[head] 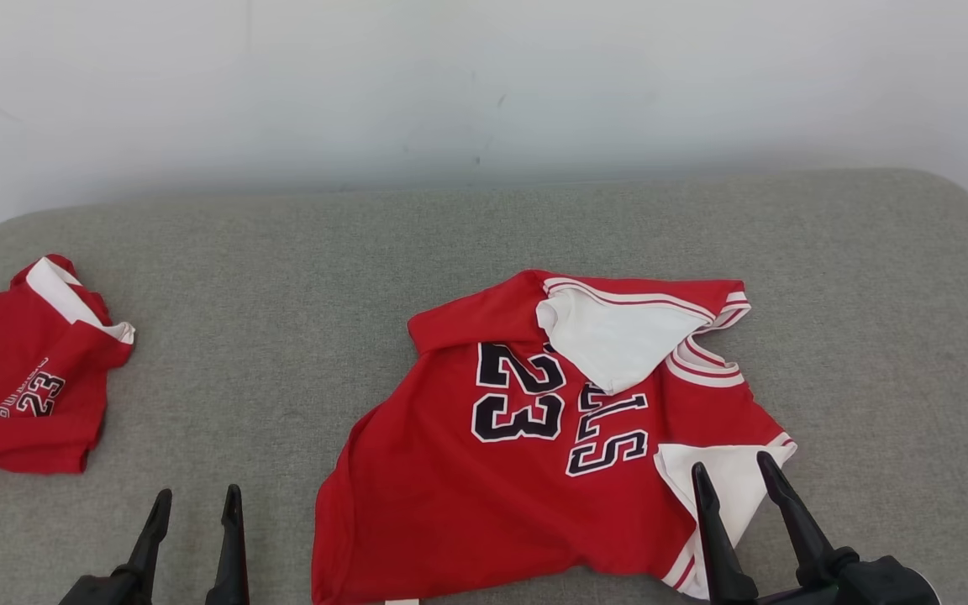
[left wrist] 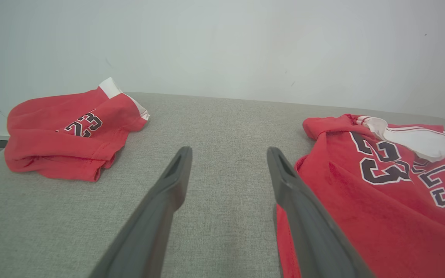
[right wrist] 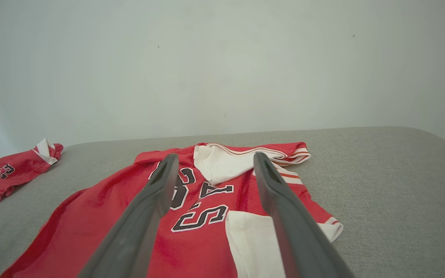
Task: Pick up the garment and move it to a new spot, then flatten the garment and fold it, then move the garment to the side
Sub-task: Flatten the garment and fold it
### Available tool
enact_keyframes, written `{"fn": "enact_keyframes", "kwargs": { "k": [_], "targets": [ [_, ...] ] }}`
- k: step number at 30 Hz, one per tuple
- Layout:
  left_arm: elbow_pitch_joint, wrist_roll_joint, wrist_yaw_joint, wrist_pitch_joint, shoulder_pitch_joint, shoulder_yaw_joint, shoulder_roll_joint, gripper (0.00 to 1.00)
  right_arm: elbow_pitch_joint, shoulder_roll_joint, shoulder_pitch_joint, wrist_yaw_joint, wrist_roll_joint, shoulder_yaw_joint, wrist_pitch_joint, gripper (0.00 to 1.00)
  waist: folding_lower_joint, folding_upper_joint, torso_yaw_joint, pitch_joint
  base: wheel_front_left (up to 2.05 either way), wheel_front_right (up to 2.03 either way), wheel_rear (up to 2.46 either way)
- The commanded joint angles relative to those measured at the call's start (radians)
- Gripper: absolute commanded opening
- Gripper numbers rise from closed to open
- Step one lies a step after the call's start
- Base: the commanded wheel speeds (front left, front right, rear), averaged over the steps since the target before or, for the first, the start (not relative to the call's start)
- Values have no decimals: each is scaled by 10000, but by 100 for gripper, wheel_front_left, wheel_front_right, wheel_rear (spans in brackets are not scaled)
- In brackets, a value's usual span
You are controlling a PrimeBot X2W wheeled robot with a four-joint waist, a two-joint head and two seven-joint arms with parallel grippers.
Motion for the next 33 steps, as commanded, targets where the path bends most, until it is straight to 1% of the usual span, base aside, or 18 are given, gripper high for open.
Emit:
{"fn": "enact_keyframes", "kwargs": {
  "k": [1, 8, 13, 14, 21, 22, 26, 27, 28, 29, 30, 33],
  "targets": [
    [-31, 1, -35, -3, 73, 39, 5, 100, 70, -4, 2, -26, -113, 0, -2, 100, 0, 0, 28, -1, 0, 0, 0],
    [-54, -75, 36, -3, 0, 1, 4, 100, 785, -4, -303, -27, -647, -67, -2, 100, 0, 0, 75, 91, 0, 0, 0],
    [-60, -92, 41, -3, -165, -95, 6, 100, 2099, -4, -1042, -27, -1165, -132, 36, 100, 0, 0, 191, 232, 0, 0, 0],
    [-55, -120, 39, -3, -202, -150, 6, 100, 2692, -7, -1455, -27, -1404, -171, 193, 100, 0, 0, 266, 285, 0, 0, 0],
    [-15, -236, 60, -3, -352, -297, 6, 100, 4407, -37, -2699, -27, -1930, -415, 628, 100, 0, 0, 600, 564, 0, 0, 0],
    [-15, -236, 60, -3, -352, -297, 6, 100, 4407, -37, -2699, -27, -1930, -415, 628, 100, 0, 0, 600, 564, 0, 0, 0],
    [34, -306, 79, -3, -405, -328, 6, 100, 5278, -75, -3185, -27, -2251, -548, 717, 100, 0, 0, 747, 625, 0, 0, 0],
    [39, -312, 85, -3, -404, -333, 6, 100, 5469, -75, -3264, -27, -2312, -640, 746, 87, 0, 0, 765, 629, 0, 0, 0],
    [38, -323, 92, -3, -398, -332, 4, 100, 5610, -76, -3350, -27, -2453, -726, 703, 49, 0, 0, 776, 631, 0, 0, 0],
    [34, -335, 94, -3, -388, -330, 6, 100, 5705, -71, -3431, -27, -2513, -860, 615, 16, 0, 0, 779, 630, 0, 0, 0],
    [31, -342, 105, -3, -370, -321, 4, 100, 5809, -69, -3466, -27, -2642, -980, 574, 0, 0, 0, 769, 623, 0, 0, 0],
    [22, -342, 161, -3, -268, -295, 4, 100, 6055, -50, -3468, -27, -2706, -1192, 392, 0, 0, 0, 657, 583, 0, 0, 0]
  ]
}}
